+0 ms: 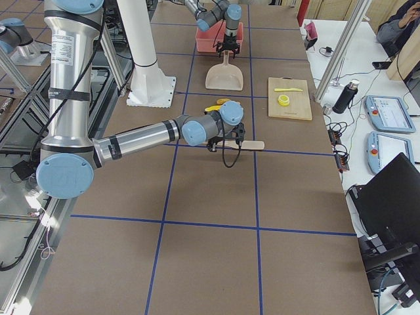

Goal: Sweep and dump trash into bin
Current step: 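Grasp the dustpan handle with the left gripper while the right lifts the brush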

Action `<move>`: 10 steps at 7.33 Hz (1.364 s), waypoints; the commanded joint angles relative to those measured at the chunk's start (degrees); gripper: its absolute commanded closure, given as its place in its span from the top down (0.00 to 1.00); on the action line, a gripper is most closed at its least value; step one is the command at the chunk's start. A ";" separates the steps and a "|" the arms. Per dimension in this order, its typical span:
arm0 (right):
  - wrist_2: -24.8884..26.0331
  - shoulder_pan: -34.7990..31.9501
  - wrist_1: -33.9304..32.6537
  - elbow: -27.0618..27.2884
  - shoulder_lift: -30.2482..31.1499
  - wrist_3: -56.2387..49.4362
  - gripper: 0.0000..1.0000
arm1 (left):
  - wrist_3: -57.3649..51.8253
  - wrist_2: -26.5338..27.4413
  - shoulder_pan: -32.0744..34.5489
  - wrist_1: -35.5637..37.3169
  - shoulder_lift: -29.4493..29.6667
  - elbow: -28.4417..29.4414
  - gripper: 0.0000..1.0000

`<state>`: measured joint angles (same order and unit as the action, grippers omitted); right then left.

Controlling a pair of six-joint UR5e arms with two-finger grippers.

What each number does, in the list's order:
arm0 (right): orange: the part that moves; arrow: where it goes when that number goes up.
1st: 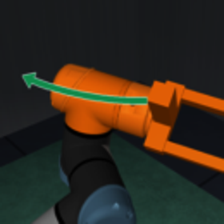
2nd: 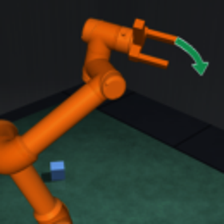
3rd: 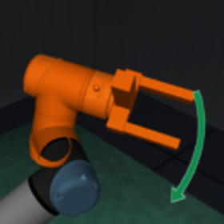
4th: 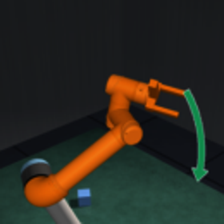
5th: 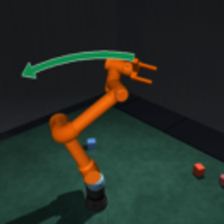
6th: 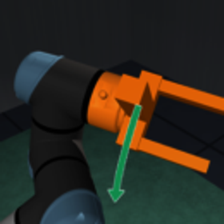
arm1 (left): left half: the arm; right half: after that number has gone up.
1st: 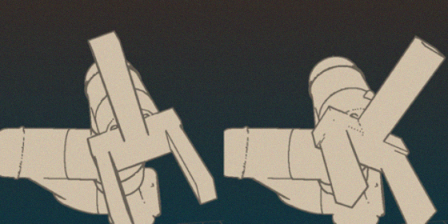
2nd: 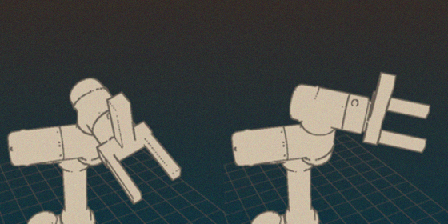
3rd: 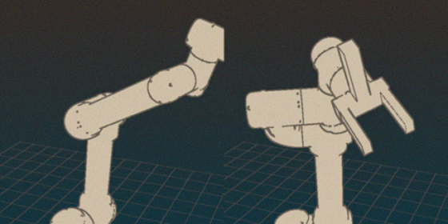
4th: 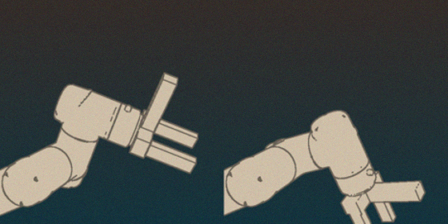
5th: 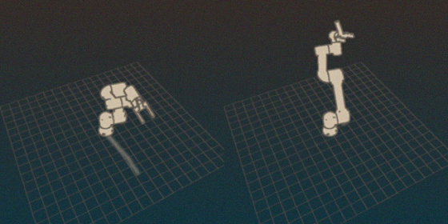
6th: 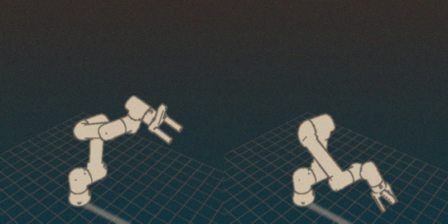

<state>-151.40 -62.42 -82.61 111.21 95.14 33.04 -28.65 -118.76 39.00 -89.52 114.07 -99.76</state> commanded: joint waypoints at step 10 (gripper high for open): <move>-0.32 14.76 24.82 -1.34 -5.48 26.68 0.00 | 0.00 -0.07 1.08 2.86 8.78 3.42 0.00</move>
<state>-154.76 -51.08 -63.91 110.48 90.27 53.11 -28.83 -118.73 40.20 -87.52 119.72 -98.36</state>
